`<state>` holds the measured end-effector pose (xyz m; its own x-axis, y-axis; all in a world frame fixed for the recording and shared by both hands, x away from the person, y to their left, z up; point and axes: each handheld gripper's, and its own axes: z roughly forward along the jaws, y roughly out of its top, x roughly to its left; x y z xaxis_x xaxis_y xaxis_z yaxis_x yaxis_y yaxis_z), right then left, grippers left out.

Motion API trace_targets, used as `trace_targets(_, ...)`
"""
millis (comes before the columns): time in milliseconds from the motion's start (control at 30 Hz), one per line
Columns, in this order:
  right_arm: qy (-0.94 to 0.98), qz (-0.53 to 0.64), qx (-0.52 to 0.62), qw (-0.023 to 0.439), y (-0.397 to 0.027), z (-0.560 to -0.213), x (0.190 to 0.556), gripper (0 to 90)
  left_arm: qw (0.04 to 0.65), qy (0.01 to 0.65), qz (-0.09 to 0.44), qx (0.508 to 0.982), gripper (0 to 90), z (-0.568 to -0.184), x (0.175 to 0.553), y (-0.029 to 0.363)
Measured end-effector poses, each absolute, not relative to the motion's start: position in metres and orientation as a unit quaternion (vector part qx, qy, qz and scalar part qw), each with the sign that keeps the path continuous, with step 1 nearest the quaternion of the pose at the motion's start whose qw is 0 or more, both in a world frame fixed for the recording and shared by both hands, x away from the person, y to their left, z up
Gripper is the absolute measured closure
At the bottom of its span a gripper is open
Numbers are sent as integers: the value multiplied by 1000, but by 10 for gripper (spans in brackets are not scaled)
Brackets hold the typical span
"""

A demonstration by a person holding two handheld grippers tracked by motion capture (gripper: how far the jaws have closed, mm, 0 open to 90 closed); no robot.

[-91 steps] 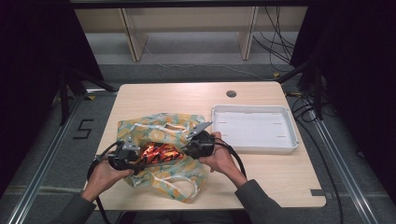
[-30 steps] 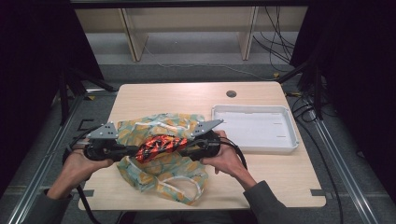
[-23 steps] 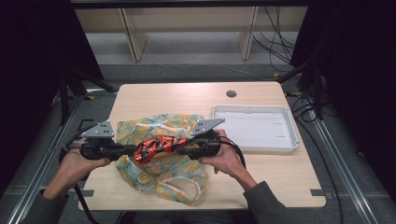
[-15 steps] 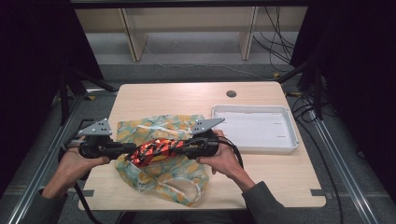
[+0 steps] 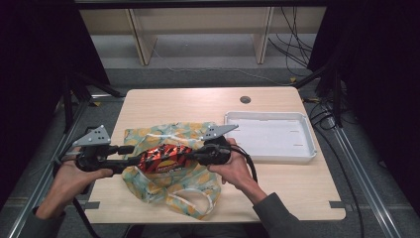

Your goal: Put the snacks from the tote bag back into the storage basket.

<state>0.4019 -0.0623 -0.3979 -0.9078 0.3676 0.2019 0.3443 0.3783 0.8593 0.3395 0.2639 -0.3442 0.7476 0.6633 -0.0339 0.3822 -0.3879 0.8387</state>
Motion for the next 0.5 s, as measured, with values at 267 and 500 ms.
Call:
trace_targets(267,813,535,230,-12,-63,-397,405,900,451,362,183,795,345,-370,317,274)
trace_targets(500,808,544,226,-21,-62,-389,406,900,410,381,186,808,287,-411,316,275)
